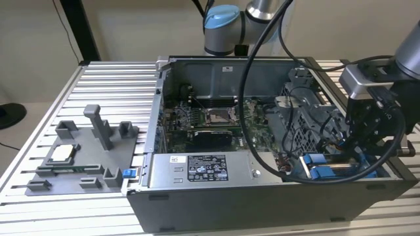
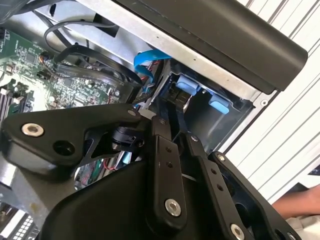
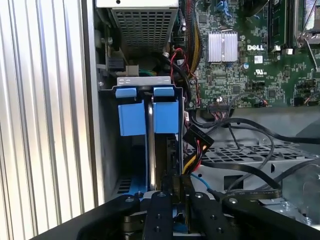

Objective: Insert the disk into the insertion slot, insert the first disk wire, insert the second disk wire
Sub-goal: 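Insert the first disk wire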

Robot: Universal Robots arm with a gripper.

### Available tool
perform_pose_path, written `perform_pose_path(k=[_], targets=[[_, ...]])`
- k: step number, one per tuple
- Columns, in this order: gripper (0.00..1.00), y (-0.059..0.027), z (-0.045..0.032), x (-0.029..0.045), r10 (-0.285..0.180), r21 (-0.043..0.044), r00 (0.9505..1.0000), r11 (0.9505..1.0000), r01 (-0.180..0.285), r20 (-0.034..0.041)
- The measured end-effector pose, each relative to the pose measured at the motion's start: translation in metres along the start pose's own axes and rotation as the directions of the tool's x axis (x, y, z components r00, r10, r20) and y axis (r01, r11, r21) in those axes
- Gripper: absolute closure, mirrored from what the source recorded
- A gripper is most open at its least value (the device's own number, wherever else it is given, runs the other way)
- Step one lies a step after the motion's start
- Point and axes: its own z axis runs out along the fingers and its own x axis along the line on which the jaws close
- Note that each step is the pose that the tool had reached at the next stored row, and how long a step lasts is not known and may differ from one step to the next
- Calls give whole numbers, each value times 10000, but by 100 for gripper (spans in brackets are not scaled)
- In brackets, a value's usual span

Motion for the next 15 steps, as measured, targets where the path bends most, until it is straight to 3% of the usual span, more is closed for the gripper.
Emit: perform_pose_path(k=[15], targets=[[100, 2, 22, -16, -298, -13, 9996, 9996, 298, 0]])
